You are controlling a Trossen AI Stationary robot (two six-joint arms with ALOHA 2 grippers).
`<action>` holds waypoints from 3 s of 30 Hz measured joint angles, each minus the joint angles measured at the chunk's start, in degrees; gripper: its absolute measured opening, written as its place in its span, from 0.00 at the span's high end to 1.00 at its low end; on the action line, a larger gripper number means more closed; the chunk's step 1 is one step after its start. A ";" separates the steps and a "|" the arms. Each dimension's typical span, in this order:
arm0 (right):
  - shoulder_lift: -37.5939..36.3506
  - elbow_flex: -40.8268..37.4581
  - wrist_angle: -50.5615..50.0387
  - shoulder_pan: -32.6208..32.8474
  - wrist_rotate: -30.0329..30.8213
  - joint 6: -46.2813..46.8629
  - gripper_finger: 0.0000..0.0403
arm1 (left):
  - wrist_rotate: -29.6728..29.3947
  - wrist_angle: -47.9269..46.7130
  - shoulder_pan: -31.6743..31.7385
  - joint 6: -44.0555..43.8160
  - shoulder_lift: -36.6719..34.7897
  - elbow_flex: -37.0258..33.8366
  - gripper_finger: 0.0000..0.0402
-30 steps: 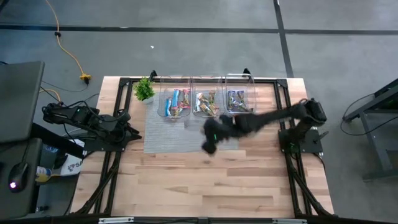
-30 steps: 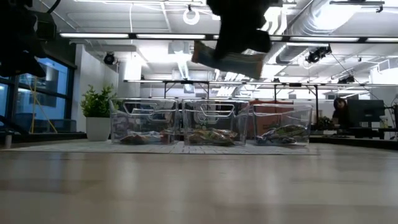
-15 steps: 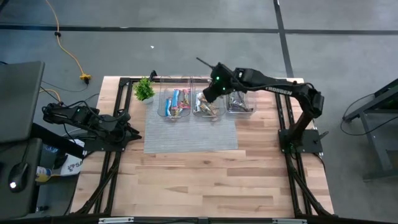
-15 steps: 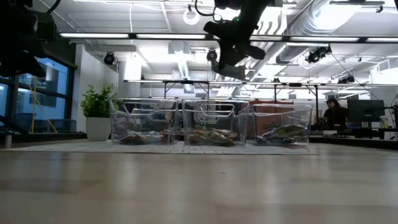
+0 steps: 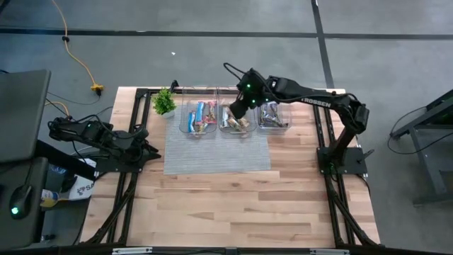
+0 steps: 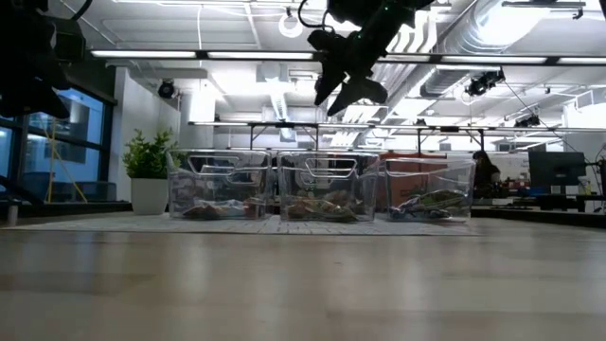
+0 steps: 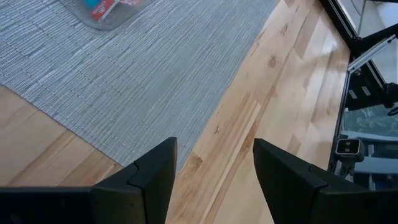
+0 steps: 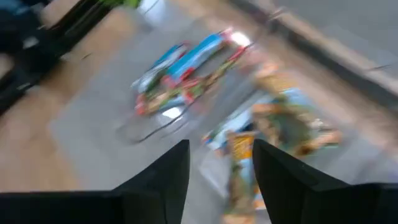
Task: Pick and place Granola Bars by type
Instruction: Return to Home Position
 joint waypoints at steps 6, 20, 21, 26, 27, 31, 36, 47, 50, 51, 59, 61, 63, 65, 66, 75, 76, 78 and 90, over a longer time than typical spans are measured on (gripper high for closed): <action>-0.73 -0.06 -0.87 1.89 -10.96 -2.54 0.66 | -4.31 -0.09 0.00 0.72 -4.91 0.00 0.49; -20.90 -0.04 -3.36 12.11 -3.74 -12.37 0.99 | 1.68 15.92 -0.01 11.82 -12.46 -6.22 0.49; -22.34 -0.04 -3.68 13.14 -3.54 -12.53 0.99 | 3.22 20.71 0.00 13.12 -12.45 -7.82 0.49; -30.40 -0.04 -3.66 18.51 1.12 -12.25 1.00 | 6.69 37.90 0.00 14.99 -12.40 -16.78 0.49; -31.97 -0.04 -3.64 19.64 2.73 -12.24 1.00 | 6.66 40.26 0.00 14.99 -12.46 -18.22 0.49; -37.56 -0.04 -3.73 25.01 9.17 -12.23 1.00 | 6.41 49.18 0.00 15.62 -12.42 -23.45 0.49; -42.98 -0.93 -2.38 33.69 18.43 -13.09 1.00 | 6.36 54.32 0.01 16.12 -12.35 -27.41 0.49; -57.55 -31.15 24.10 43.91 31.82 -14.04 1.00 | 1.08 59.72 3.11 22.33 -11.20 -29.05 0.49; -61.21 -43.10 38.53 43.53 31.20 -14.17 1.00 | 5.71 59.35 7.59 22.03 -11.20 -29.09 0.49; -62.07 -47.01 43.46 43.24 31.13 -14.20 1.00 | 7.00 59.21 9.40 22.03 -11.20 -29.11 0.49; -61.99 -71.37 72.22 35.97 30.04 -10.07 1.00 | 22.02 59.79 25.64 22.21 -11.18 -29.11 0.49; -61.45 -74.30 75.21 33.58 27.82 -9.73 1.00 | 24.95 60.01 28.92 22.45 -11.18 -29.09 0.49; -61.46 -75.78 76.30 31.72 26.02 -9.71 1.00 | 26.33 60.10 31.49 22.49 -11.18 -29.09 0.49; -61.61 -76.48 76.52 30.52 24.74 -10.49 1.00 | 26.77 60.06 33.25 22.99 -11.20 -29.07 0.49; -61.61 -76.87 76.08 30.02 24.28 -10.77 1.00 | 26.92 60.06 33.83 23.43 -11.20 -29.07 0.49; -61.55 -84.16 73.00 27.53 20.14 -3.08 1.00 | 21.95 59.31 34.91 29.15 -11.20 -29.05 0.49; -61.55 -84.89 72.99 27.53 20.07 -2.30 1.00 | 20.92 59.19 34.91 29.68 -11.20 -29.05 0.49; -61.55 -86.32 73.02 27.53 19.45 -0.79 1.00 | 19.39 59.10 34.91 29.78 -11.20 -29.07 0.49; -61.51 -88.17 63.17 27.53 15.14 -3.12 1.00 | 18.01 58.62 34.89 32.12 -11.20 -29.07 0.49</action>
